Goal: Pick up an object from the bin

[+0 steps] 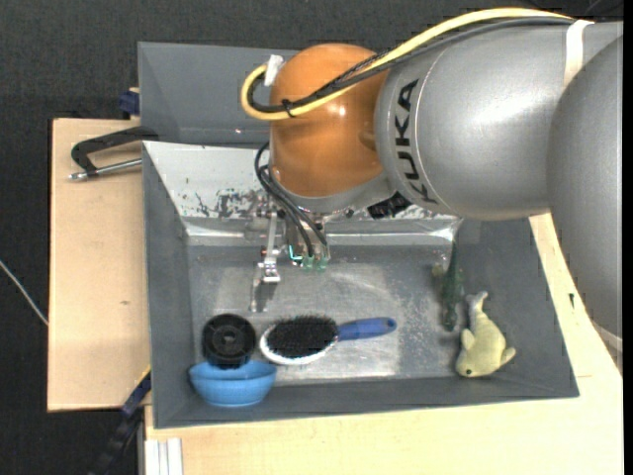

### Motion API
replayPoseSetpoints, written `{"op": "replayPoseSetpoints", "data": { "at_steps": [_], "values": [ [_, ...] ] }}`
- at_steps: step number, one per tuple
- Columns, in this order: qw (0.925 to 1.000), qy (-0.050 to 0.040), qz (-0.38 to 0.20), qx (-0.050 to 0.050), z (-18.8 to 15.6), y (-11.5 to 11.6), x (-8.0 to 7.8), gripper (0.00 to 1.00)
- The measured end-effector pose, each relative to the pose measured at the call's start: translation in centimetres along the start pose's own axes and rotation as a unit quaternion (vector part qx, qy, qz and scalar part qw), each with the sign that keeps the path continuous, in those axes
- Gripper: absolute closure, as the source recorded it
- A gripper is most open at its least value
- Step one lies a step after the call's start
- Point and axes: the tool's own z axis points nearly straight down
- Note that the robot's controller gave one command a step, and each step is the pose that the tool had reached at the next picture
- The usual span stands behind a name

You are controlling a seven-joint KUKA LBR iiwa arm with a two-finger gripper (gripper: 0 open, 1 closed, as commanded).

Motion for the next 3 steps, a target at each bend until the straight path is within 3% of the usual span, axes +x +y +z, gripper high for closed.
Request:
{"op": "replayPoseSetpoints", "data": {
  "at_steps": [1, 2, 3],
  "values": [
    [0.9828, -0.0025, -0.185, -0.003, 12.2, -6.1, 2.6, 0.0],
    [0.9455, -0.0079, -0.326, 0.002, 9.9, -11.2, 0.8, 0.0],
    [0.9277, -0.0035, -0.373, 0.002, 9.9, -14.8, 2.1, 0.0]
  ]
}}
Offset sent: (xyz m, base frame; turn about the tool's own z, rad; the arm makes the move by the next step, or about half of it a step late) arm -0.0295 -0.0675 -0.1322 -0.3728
